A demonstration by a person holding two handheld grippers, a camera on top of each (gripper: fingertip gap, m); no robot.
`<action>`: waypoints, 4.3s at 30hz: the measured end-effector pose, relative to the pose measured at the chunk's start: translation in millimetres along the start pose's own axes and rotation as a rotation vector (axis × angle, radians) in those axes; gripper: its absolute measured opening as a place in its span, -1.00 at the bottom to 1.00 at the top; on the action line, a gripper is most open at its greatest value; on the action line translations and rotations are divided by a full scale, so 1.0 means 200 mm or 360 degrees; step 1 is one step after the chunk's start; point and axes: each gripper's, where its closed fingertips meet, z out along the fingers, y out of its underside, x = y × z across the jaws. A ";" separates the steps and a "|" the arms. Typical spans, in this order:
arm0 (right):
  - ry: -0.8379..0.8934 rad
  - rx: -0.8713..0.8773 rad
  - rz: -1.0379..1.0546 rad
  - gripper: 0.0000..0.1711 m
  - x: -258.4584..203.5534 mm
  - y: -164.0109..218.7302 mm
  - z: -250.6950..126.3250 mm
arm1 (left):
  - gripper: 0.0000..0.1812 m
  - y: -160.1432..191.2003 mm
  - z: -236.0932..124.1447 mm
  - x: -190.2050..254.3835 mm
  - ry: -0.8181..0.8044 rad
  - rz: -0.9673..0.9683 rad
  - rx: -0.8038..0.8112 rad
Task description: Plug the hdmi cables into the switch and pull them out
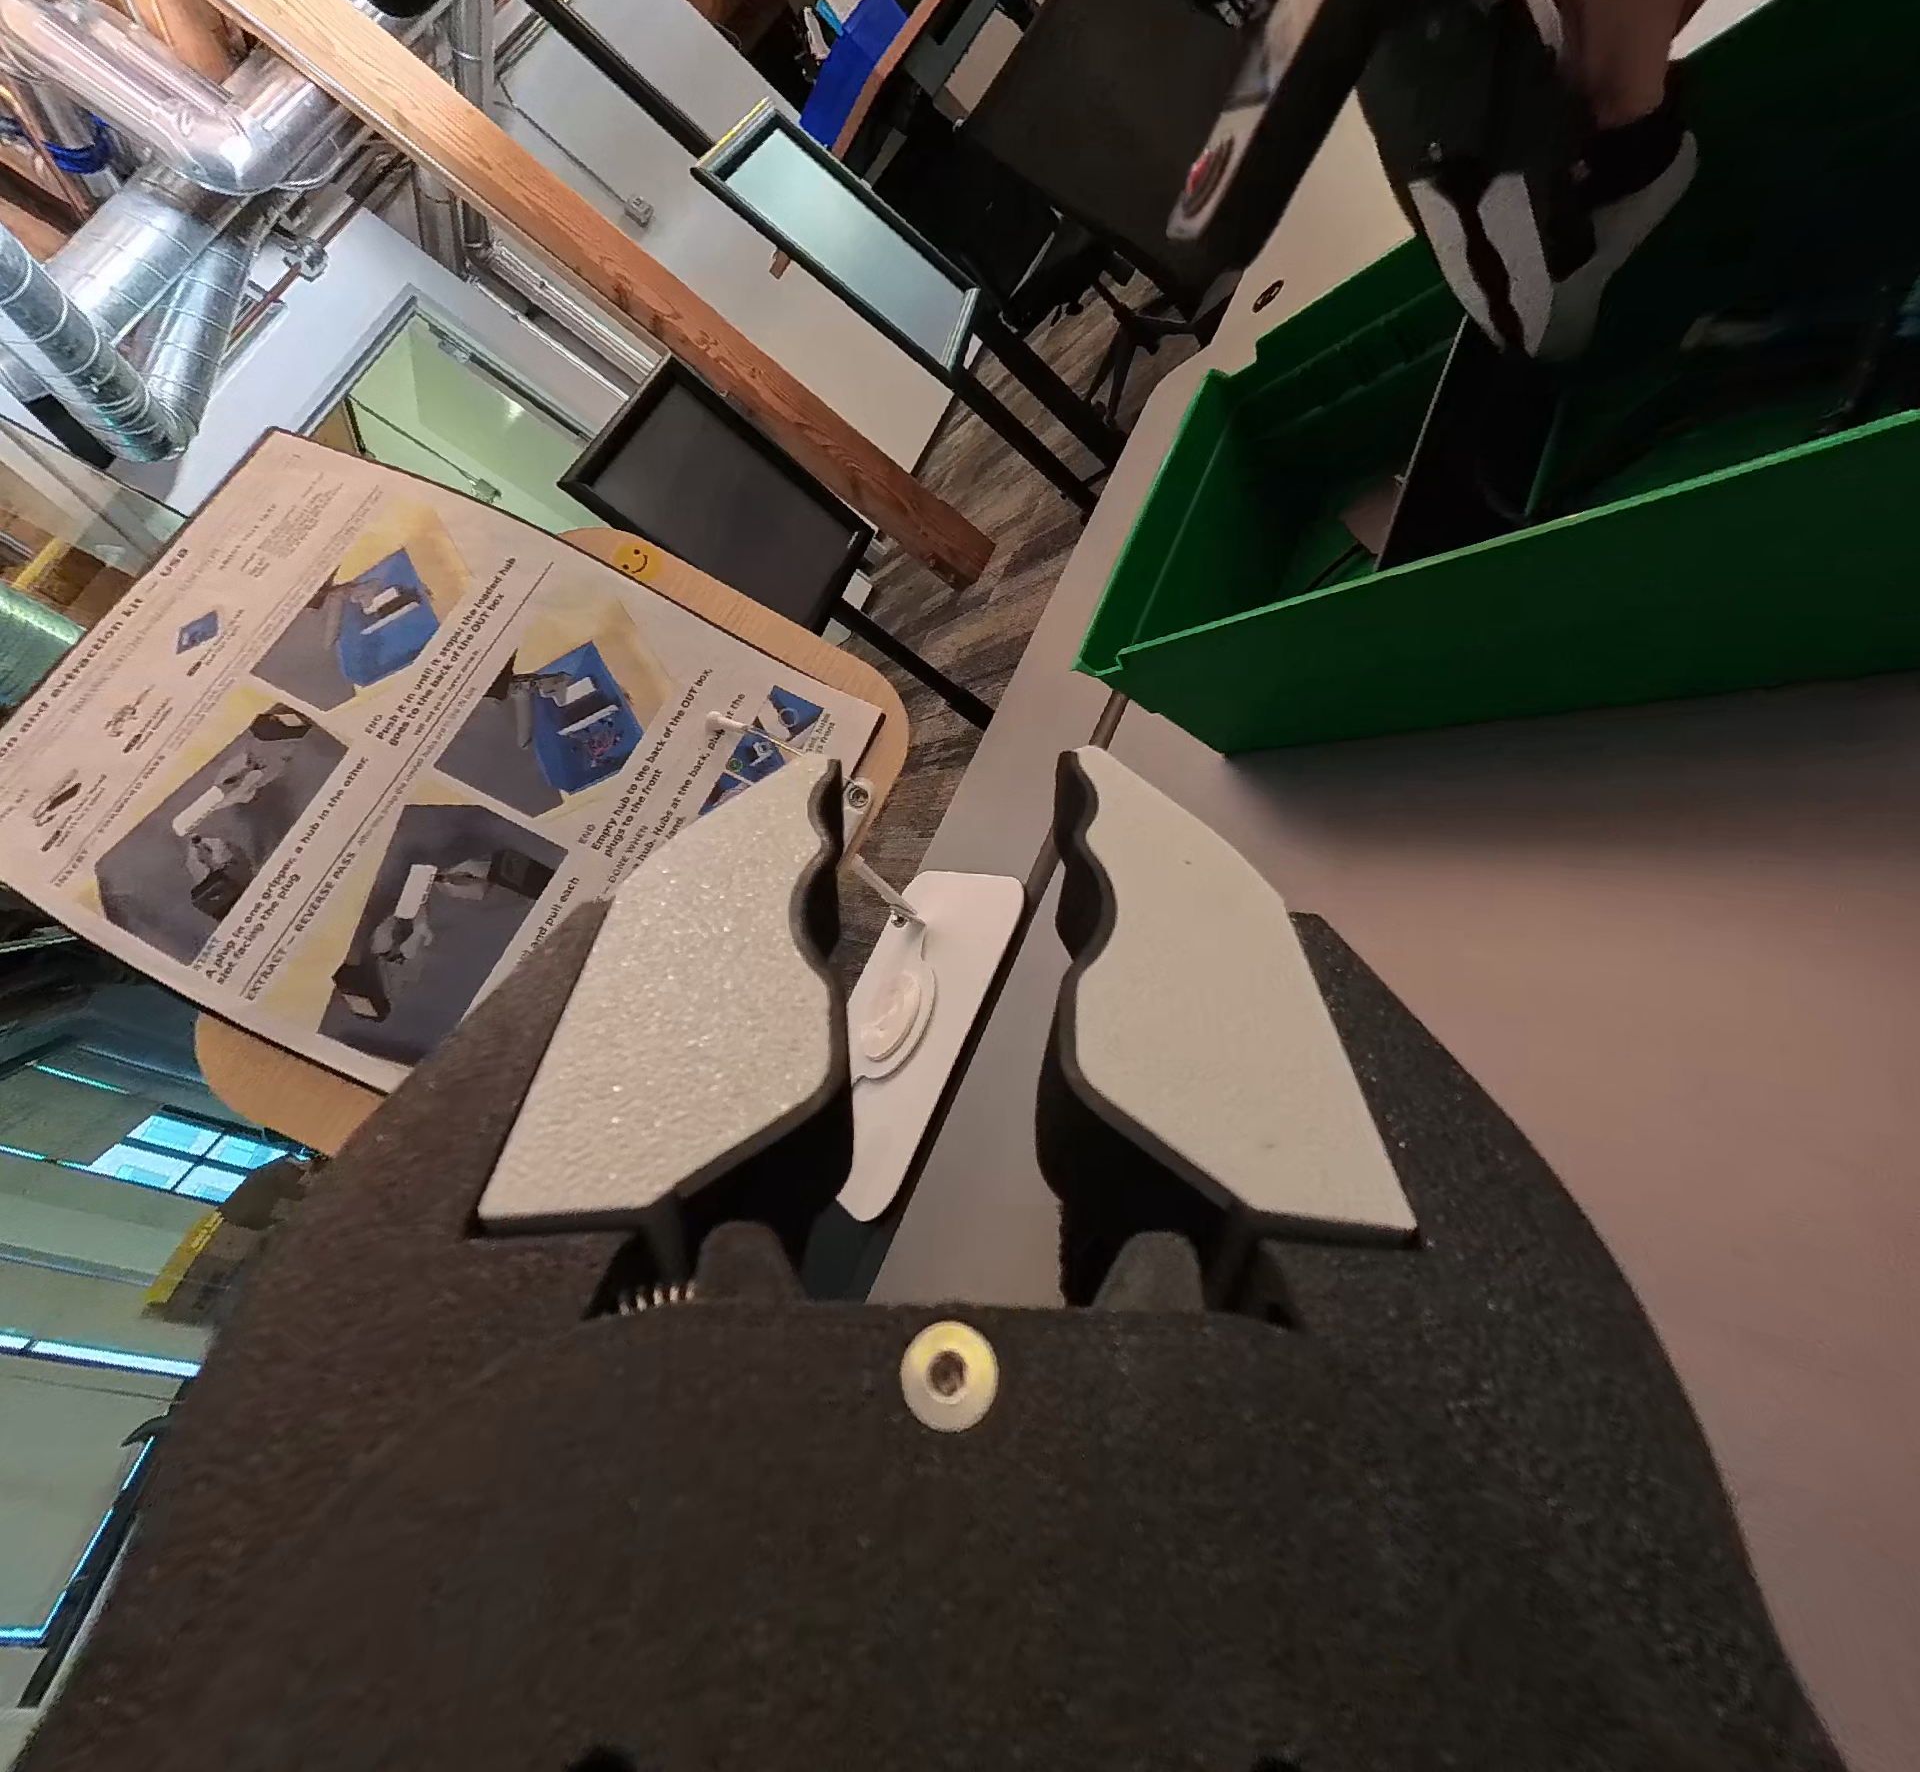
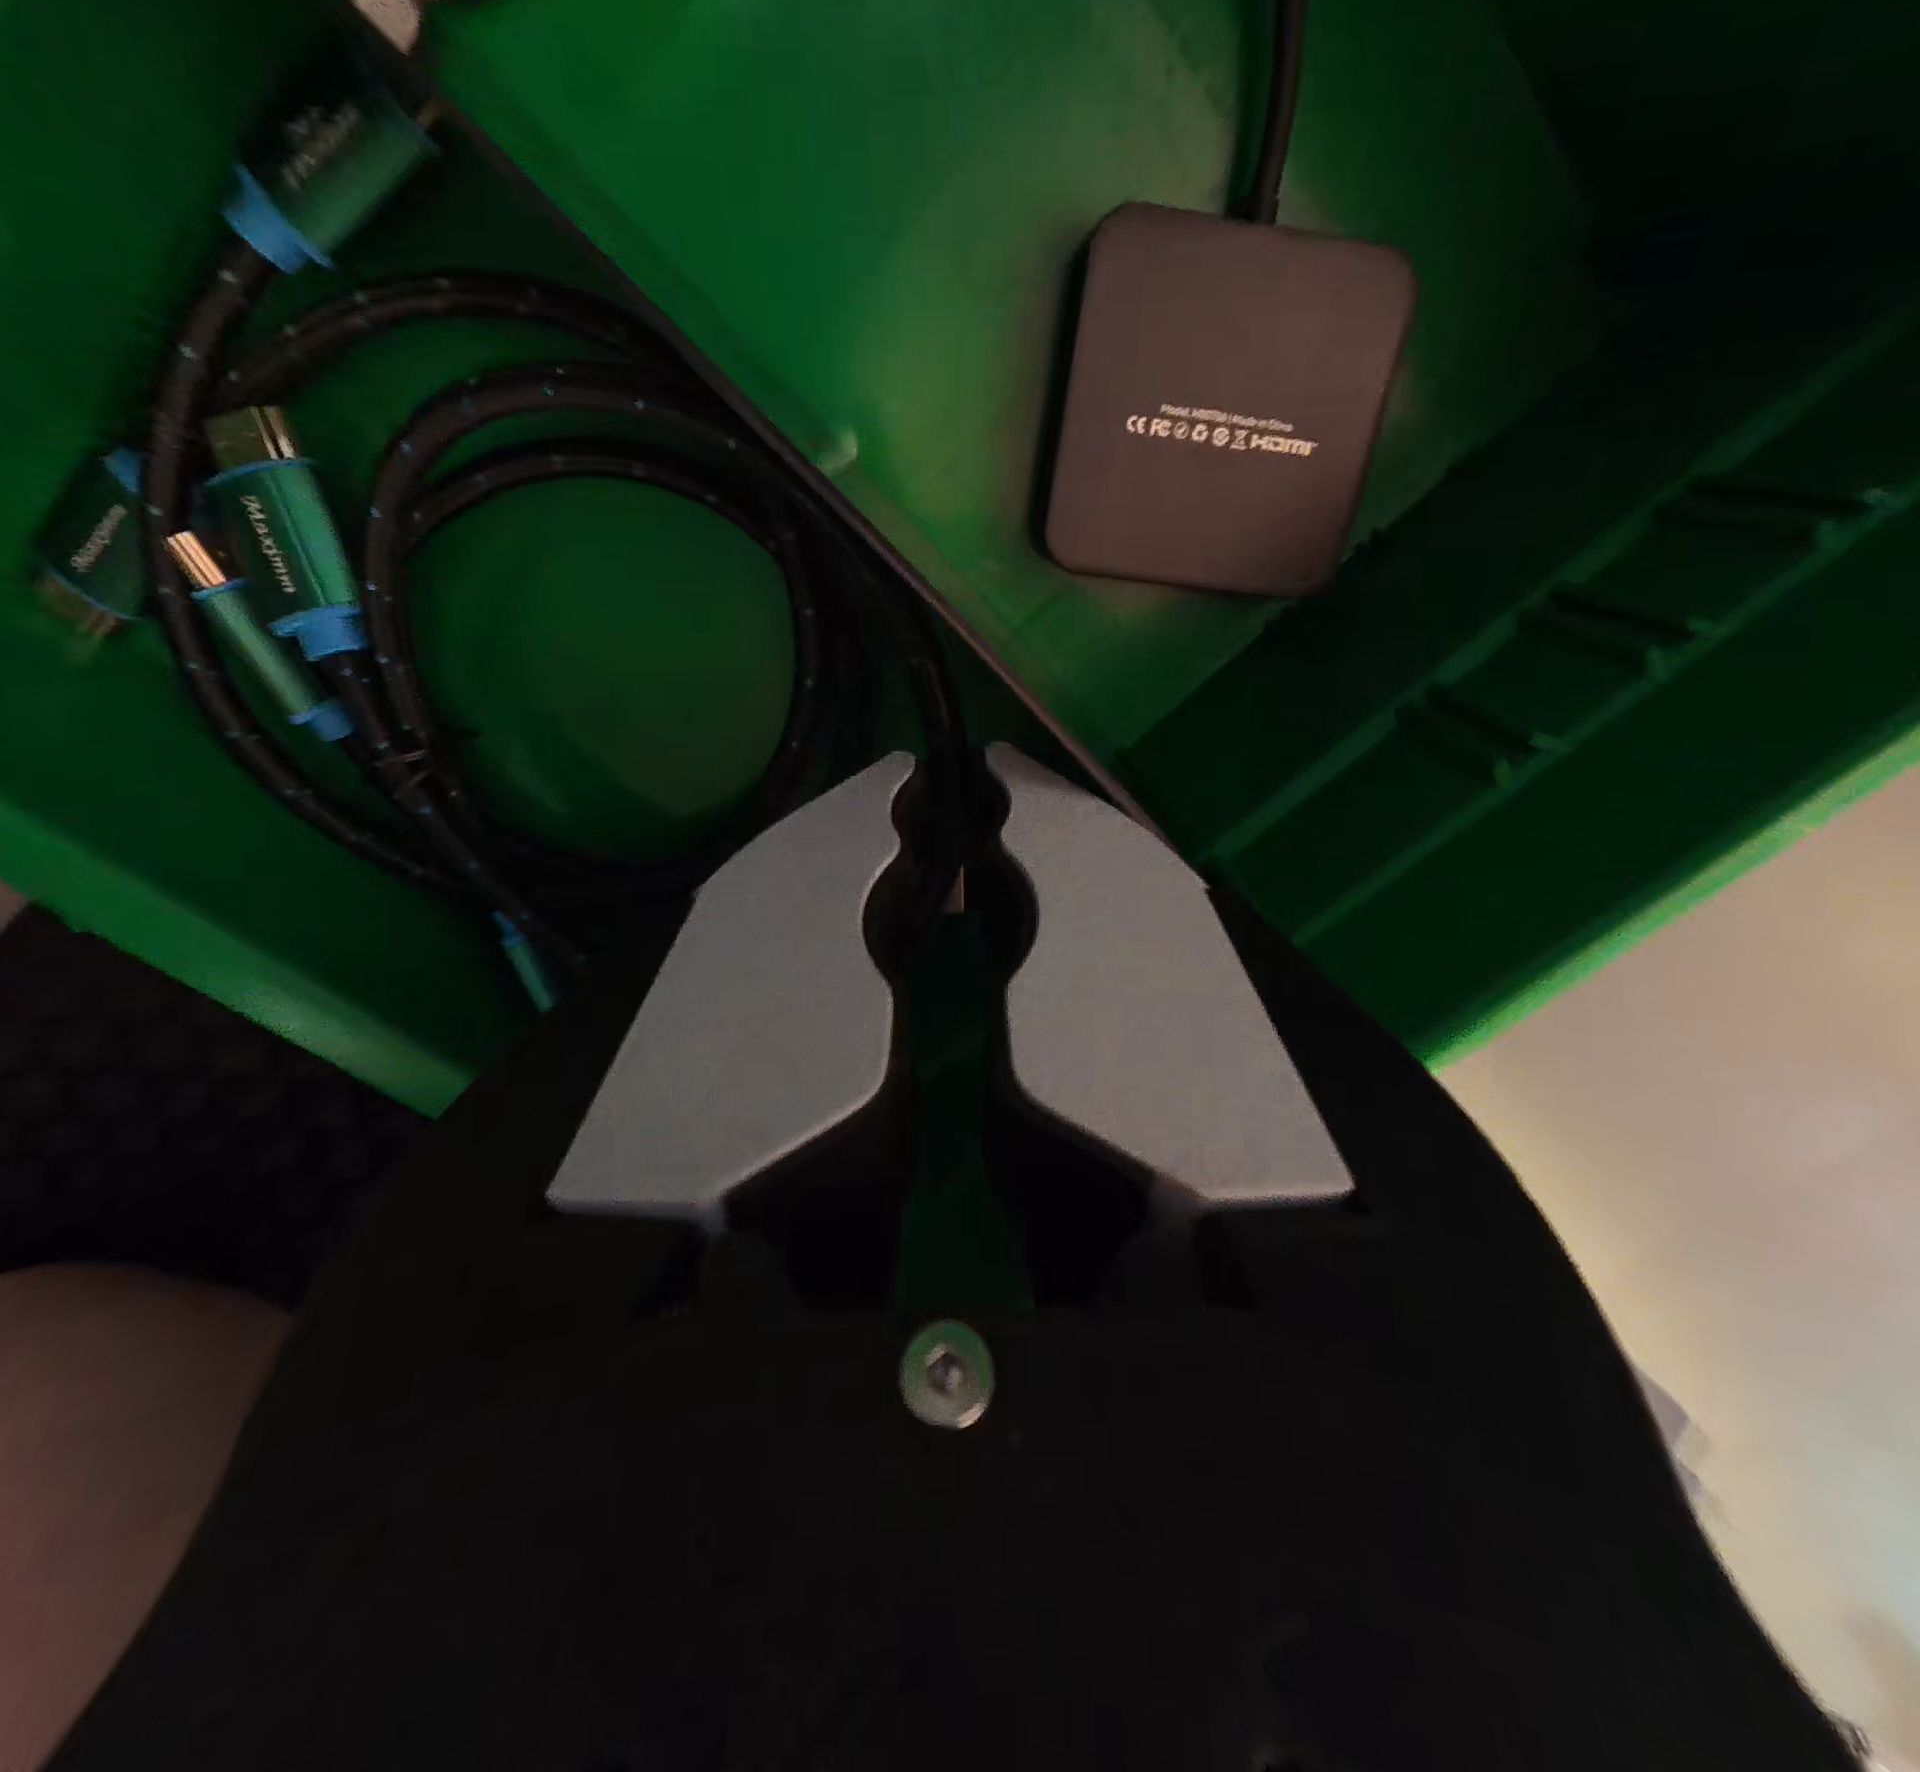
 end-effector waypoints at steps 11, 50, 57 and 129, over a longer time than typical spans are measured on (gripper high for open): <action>0.0171 0.0320 0.0034 -0.72 0.02 -0.04 -0.28 | -0.59 0.20 -0.28 -0.43 -0.0253 -0.0216 -0.0317; 0.0635 0.0489 -0.0124 -0.71 0.17 -0.28 -0.37 | -0.64 1.82 -0.40 -0.69 0.0604 0.0040 -0.1344; 0.0619 0.0503 -0.0153 -0.70 0.14 -0.30 -0.36 | -0.69 1.74 -0.35 -0.74 0.0621 0.0080 -0.1211; 0.0436 0.0271 -0.0278 -0.81 0.06 -0.34 -0.12 | -0.87 1.88 -0.32 -0.39 0.1638 0.1945 -0.1486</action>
